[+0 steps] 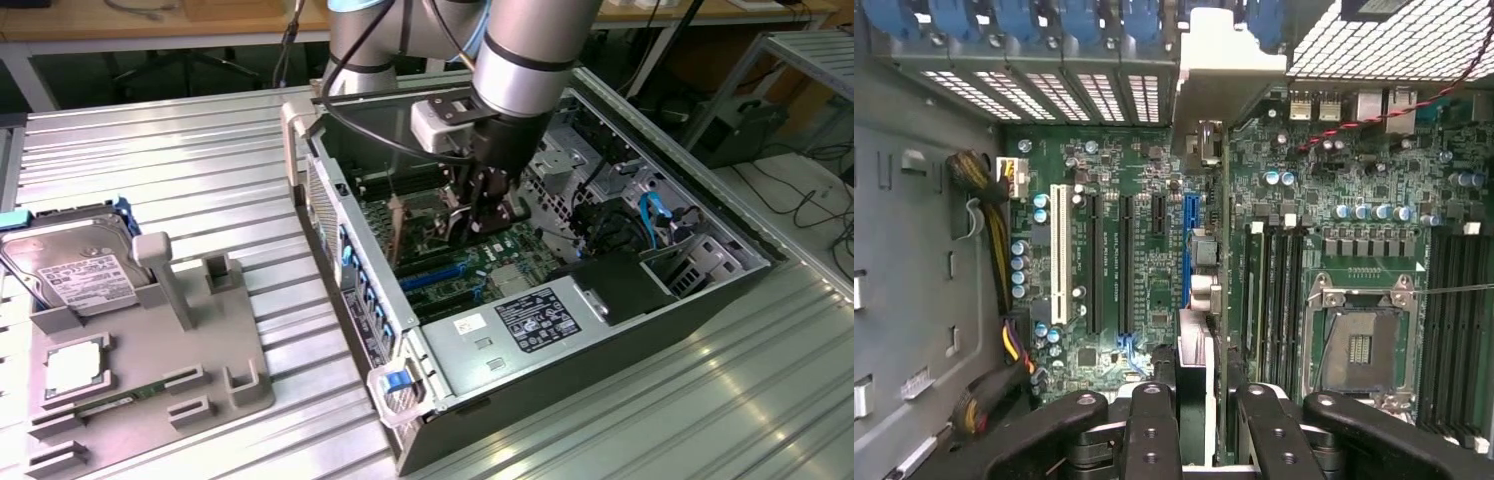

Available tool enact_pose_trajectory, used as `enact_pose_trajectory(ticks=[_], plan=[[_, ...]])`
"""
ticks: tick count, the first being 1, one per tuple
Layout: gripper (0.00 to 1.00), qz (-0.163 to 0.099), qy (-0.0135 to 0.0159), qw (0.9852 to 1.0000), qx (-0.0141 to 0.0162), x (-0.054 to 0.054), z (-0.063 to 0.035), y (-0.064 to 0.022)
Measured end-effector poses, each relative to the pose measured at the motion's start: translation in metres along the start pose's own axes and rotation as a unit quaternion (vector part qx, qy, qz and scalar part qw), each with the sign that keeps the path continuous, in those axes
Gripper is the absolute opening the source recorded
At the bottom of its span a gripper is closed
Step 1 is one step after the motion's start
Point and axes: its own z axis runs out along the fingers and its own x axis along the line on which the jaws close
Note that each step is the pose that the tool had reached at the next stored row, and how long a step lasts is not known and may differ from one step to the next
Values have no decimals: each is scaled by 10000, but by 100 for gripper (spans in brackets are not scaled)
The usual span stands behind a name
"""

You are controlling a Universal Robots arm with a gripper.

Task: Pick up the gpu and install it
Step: 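Insert the gpu into the slot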

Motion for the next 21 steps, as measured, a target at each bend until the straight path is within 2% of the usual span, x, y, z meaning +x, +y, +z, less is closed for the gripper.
enact_pose_trajectory(ticks=[2,10,13,21], plan=[[28,88,0,10000,0,1,32,1],[28,87,2,10000,-4,21,112,36],[28,88,0,10000,-3,23,136,87],[28,88,0,10000,-7,42,247,111]])
